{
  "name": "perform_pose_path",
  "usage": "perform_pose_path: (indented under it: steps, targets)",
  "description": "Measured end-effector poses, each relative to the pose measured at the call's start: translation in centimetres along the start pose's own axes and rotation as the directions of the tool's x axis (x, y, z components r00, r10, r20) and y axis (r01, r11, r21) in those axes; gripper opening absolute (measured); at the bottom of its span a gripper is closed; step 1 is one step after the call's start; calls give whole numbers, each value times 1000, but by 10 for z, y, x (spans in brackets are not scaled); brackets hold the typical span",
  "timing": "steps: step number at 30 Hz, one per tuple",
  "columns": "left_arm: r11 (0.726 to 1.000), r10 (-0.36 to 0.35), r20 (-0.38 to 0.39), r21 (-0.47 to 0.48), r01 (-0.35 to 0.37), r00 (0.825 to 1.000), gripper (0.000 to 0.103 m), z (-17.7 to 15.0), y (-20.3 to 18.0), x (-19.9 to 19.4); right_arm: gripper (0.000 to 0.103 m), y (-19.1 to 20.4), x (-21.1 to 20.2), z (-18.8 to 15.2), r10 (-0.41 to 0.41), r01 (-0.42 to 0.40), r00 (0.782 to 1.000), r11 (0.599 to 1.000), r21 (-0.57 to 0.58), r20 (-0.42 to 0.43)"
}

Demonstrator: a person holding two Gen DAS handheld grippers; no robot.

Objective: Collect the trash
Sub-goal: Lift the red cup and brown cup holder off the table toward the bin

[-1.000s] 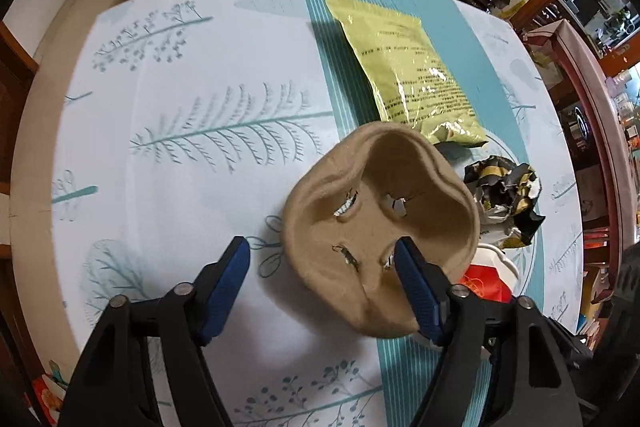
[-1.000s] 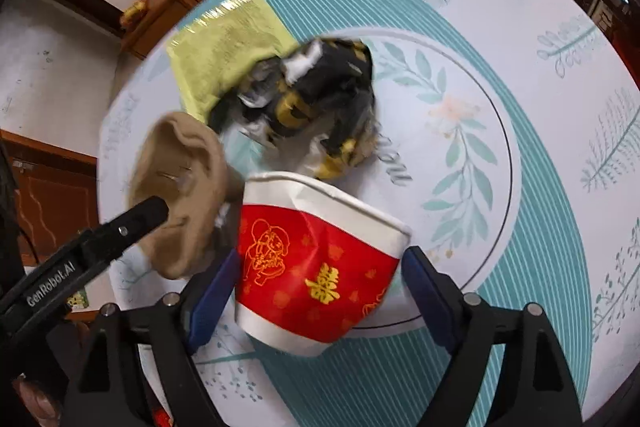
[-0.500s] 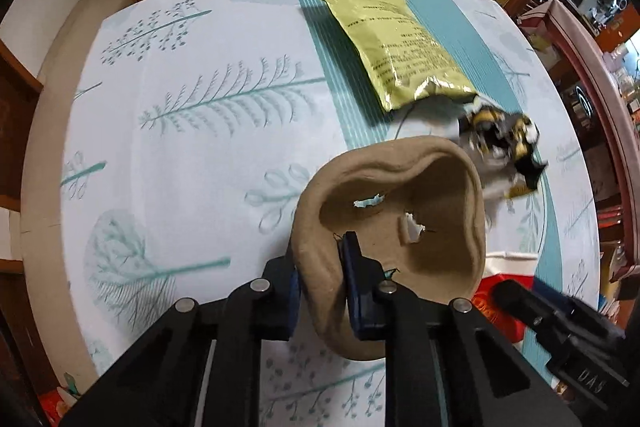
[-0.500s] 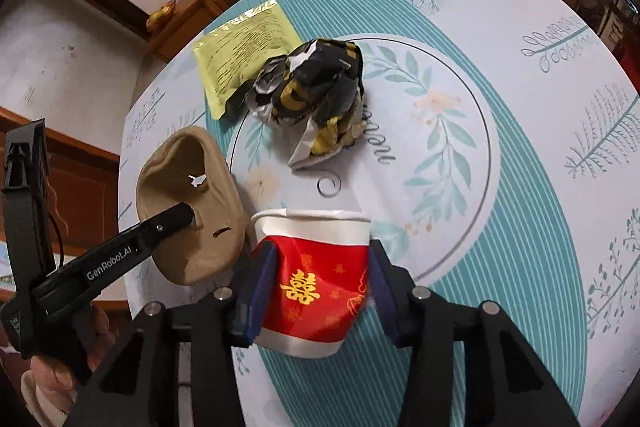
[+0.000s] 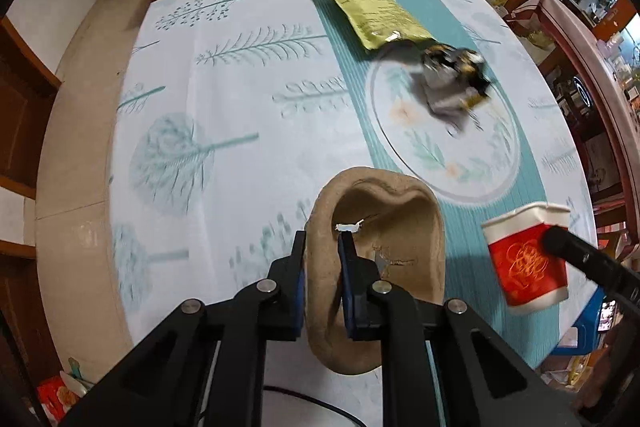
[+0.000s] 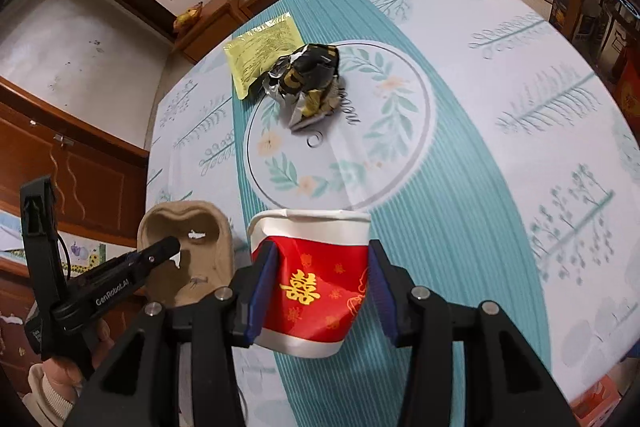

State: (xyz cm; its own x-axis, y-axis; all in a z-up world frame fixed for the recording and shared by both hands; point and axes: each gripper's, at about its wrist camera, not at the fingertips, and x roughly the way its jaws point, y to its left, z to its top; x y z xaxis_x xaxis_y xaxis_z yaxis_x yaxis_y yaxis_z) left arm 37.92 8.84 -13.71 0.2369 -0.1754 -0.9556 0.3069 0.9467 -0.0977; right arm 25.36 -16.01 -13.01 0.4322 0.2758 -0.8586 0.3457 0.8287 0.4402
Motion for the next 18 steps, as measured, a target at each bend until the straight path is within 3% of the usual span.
perform_pose_path:
  steps: [11, 18]
  targets:
    - [996, 19, 107, -93, -9, 994, 12, -113, -71, -85, 45, -33, -89, -54, 115, -111, 993, 984, -141, 19]
    - [990, 43, 142, -139, -23, 989, 12, -195, -127, -112, 45, -67, -143, -107, 175, -167, 984, 956, -241, 13]
